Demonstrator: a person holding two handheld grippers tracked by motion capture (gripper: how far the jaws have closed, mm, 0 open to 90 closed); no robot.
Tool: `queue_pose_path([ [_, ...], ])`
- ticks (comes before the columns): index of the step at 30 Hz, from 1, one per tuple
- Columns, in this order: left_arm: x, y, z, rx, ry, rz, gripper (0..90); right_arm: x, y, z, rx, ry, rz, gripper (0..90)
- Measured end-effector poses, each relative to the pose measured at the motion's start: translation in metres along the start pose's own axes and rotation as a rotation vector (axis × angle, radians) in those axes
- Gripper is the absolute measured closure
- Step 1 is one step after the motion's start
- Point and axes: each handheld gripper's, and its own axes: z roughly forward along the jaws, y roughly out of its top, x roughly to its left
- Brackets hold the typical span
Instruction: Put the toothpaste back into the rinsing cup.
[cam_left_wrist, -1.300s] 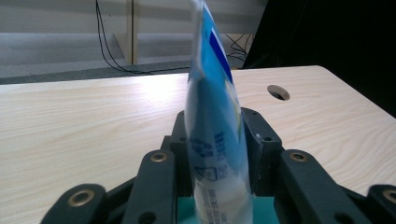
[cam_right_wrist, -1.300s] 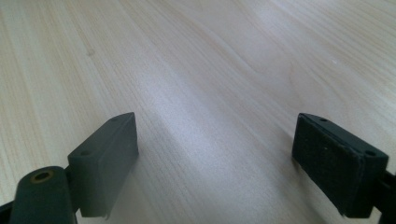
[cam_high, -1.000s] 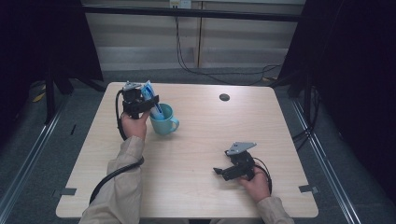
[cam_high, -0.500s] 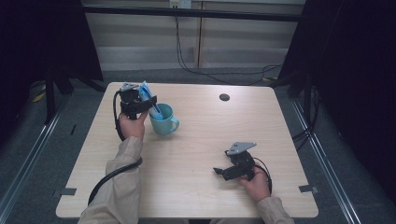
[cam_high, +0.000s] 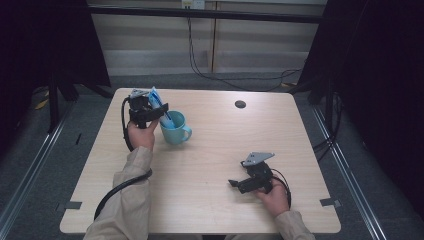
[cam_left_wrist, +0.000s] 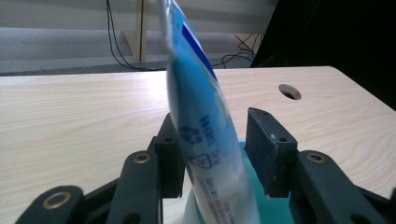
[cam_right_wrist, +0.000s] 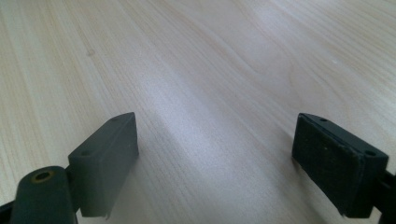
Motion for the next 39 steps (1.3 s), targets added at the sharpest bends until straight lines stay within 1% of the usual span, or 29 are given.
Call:
queue_pose_path([
  [12, -0.0001, -0.0018, 0.0000, -0.008, -0.002, 0.000, 56.3, 0.0000, 0.0000, 0.0000, 0.000, 0.000, -0.001, 13.9],
  [16, 0.0003, -0.0012, -0.0005, -0.013, 0.001, -0.001, 52.0, 0.0000, 0.0000, 0.0000, 0.000, -0.001, -0.001, 14.0],
  [22, 0.0020, -0.0039, -0.0001, -0.004, 0.001, 0.001, 50.5, 0.0000, 0.0000, 0.0000, 0.000, 0.000, -0.001, 14.0],
  [25, 0.0032, -0.0045, -0.0007, -0.009, 0.000, -0.006, 49.5, -0.0001, 0.0000, 0.0001, 0.000, 0.000, -0.001, 14.0],
  [27, 0.0034, -0.0044, -0.0010, -0.009, -0.001, -0.003, 49.0, 0.0001, 0.0000, -0.0001, 0.001, 0.000, 0.001, 13.9],
  [31, 0.0039, -0.0045, -0.0016, -0.006, -0.002, 0.004, 46.4, 0.0002, 0.0000, -0.0001, 0.002, -0.001, 0.002, 14.0],
  [33, 0.0042, -0.0047, -0.0019, -0.005, -0.003, 0.000, 43.7, -0.0001, 0.0000, 0.0000, 0.000, 0.000, -0.001, 14.0],
  [39, 0.0042, -0.0058, -0.0026, -0.004, -0.006, 0.002, 40.7, -0.0001, 0.0000, 0.0000, 0.000, 0.000, -0.001, 14.0],
])
